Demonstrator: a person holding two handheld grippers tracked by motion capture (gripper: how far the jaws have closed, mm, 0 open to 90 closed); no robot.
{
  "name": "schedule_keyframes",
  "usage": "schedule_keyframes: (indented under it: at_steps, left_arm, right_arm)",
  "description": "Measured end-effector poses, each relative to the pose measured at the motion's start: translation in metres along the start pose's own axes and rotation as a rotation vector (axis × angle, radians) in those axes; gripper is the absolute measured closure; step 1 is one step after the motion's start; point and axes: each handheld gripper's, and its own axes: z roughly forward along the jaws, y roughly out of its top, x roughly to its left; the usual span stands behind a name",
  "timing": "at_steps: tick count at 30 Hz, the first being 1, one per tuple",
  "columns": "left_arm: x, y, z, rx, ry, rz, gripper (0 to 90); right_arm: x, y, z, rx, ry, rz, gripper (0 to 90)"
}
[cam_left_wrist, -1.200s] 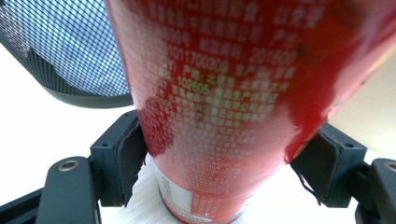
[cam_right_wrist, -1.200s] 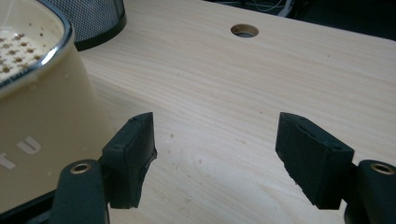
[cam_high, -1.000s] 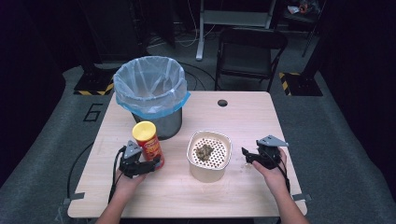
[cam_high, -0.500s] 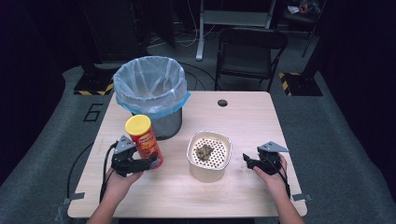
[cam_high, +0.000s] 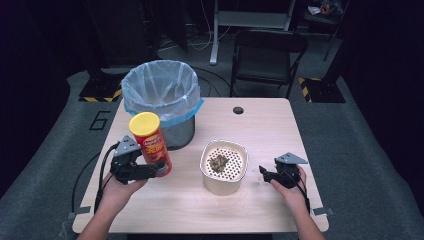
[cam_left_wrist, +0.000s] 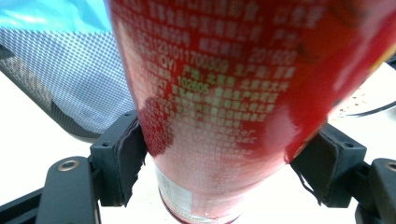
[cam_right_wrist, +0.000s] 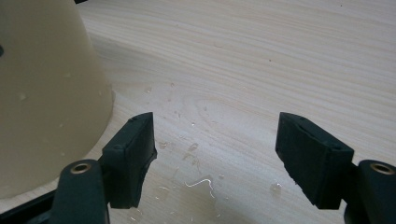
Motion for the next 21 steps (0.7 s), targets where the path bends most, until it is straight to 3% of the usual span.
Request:
schedule_keyframes:
  at_steps: [11, 13, 21]
  left_arm:
    - [0.002, 0.034, -0.024, -0.002, -0.001, 0.025, 23.5]
    - [0.004, 0.043, -0.03, -0.007, -0.04, 0.003, 23.5]
    - [0.004, 0.068, -0.044, 0.0, -0.024, 0.036, 23.5]
  right_arm:
    - [0.0, -0.001, 0.0, 0.0, -0.004, -0.005, 28.2]
    - [0.0, -0.001, 0.0, 0.001, -0.003, -0.005, 28.1]
    - [0.001, -0.001, 0.0, 0.004, -0.005, -0.013, 28.1]
